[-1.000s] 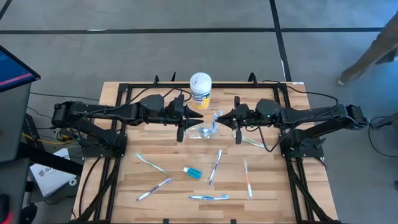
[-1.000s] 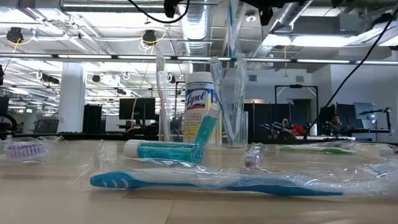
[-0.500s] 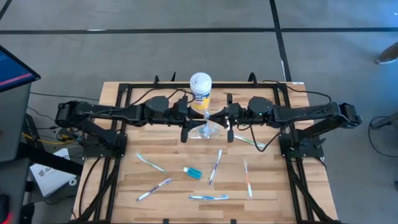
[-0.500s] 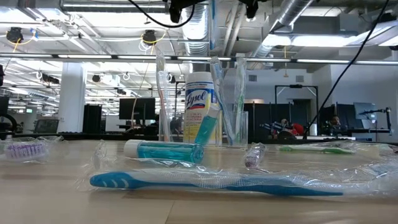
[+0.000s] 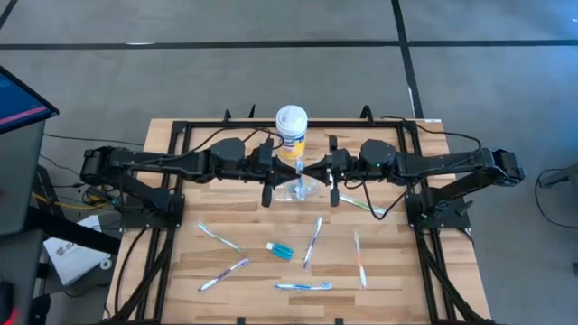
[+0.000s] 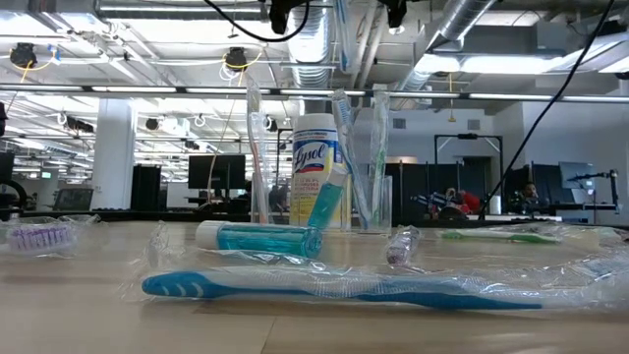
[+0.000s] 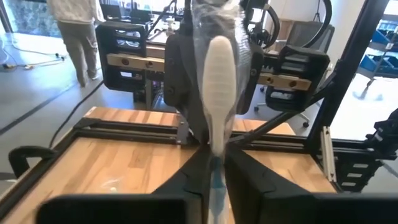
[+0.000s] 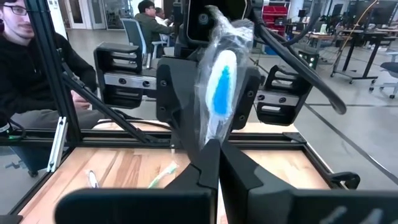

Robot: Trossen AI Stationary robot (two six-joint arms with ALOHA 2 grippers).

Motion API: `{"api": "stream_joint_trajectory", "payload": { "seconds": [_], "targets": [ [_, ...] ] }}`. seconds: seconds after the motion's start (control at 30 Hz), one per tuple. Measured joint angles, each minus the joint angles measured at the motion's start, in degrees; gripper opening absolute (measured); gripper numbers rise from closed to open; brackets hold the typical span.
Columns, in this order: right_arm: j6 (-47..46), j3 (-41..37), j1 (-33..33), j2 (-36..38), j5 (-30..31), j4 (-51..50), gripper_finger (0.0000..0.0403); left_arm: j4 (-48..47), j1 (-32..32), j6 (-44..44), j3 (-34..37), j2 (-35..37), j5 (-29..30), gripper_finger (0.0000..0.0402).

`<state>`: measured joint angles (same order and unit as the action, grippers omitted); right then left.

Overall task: Pick & Place toothbrushing station
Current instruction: Put the top blue toothbrush into the transparent organizer

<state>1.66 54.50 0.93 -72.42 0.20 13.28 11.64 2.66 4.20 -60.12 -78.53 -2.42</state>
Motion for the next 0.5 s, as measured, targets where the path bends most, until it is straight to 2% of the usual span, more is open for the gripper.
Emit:
{"api": "stream_joint_trajectory", "payload": {
  "seconds": [0.07, 0.5],
  "targets": [
    [0.0, 0.0, 0.0, 0.0, 0.0, 0.0, 0.0000, 0.0, 0.0, -0.8, 0.0, 0.0, 0.0, 0.0012],
    [-0.2, 0.0, 0.0, 0.0, -0.1, -0.7, 0.0007, 0.0, 0.0, -0.4, 0.0, 0.0, 0.5, 0.0004]
  ]
}}
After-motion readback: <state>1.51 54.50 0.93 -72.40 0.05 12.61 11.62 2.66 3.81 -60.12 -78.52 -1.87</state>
